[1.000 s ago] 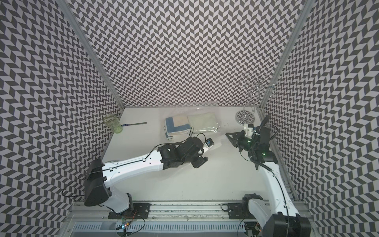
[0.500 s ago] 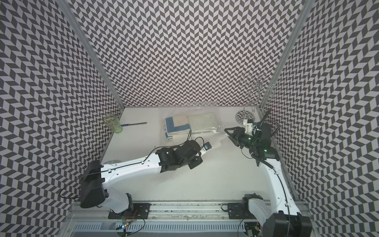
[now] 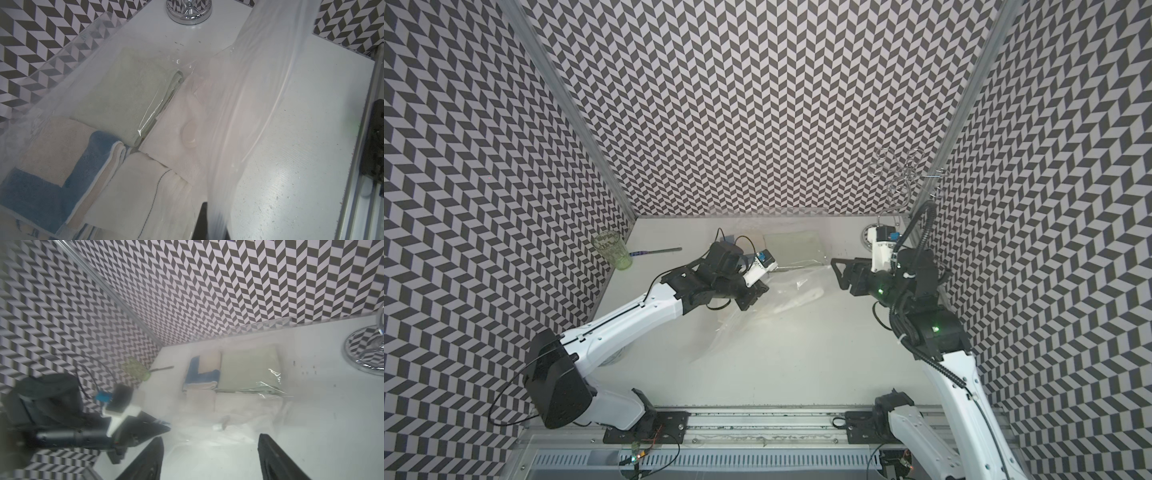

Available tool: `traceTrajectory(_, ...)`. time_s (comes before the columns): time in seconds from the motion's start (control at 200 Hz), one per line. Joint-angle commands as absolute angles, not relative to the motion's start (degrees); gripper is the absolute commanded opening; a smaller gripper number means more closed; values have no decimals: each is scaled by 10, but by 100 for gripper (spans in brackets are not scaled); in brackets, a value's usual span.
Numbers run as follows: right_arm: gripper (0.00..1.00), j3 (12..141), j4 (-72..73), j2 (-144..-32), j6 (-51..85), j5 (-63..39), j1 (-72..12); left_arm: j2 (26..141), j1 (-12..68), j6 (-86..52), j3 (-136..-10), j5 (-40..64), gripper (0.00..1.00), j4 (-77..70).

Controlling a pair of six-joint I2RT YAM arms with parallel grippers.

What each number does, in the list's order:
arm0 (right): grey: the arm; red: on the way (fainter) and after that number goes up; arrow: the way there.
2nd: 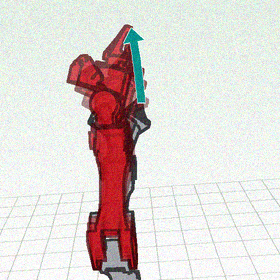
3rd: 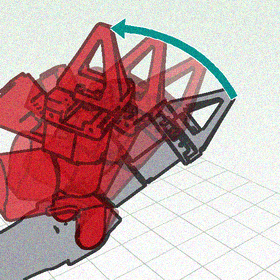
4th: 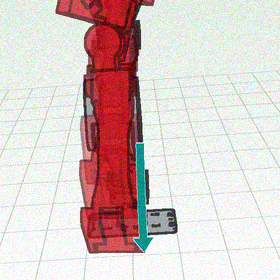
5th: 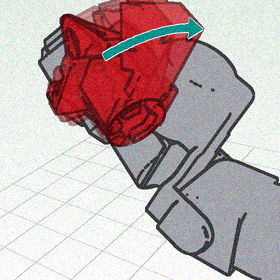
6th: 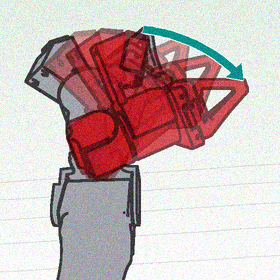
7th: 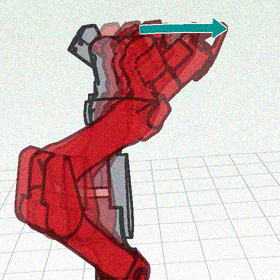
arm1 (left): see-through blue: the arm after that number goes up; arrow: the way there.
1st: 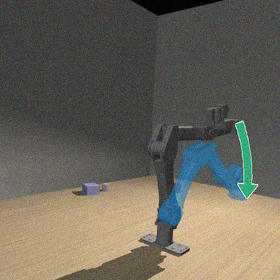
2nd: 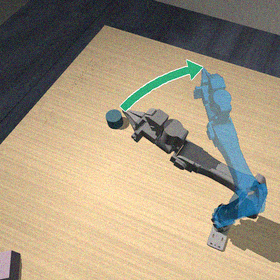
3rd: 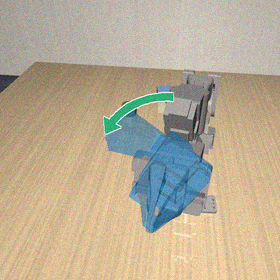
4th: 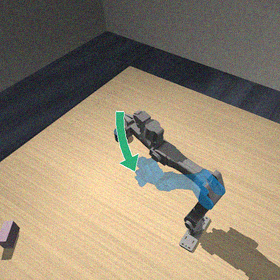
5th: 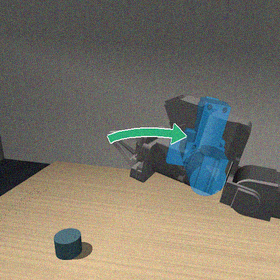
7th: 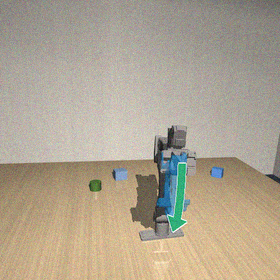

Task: Place the folded towel into the vacuum bag
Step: Close the vacuum bag at the center of the board.

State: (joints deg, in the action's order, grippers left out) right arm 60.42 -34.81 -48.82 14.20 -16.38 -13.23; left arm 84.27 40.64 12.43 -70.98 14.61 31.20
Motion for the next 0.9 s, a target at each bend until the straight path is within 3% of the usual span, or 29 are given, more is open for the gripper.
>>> traceTrajectory(0.0, 70, 576, -365, -488, 7, -52, -165, 835, 382, 146, -718, 206, 0, 326)
traceTrajectory(0.295, 68, 513, -286, -448, -151, -70, -203, 839, 360, 159, -728, 203, 0, 330)
traceTrajectory(0.896, 68, 523, -194, -551, -223, -97, -200, 819, 352, 163, -713, 176, 0, 316)
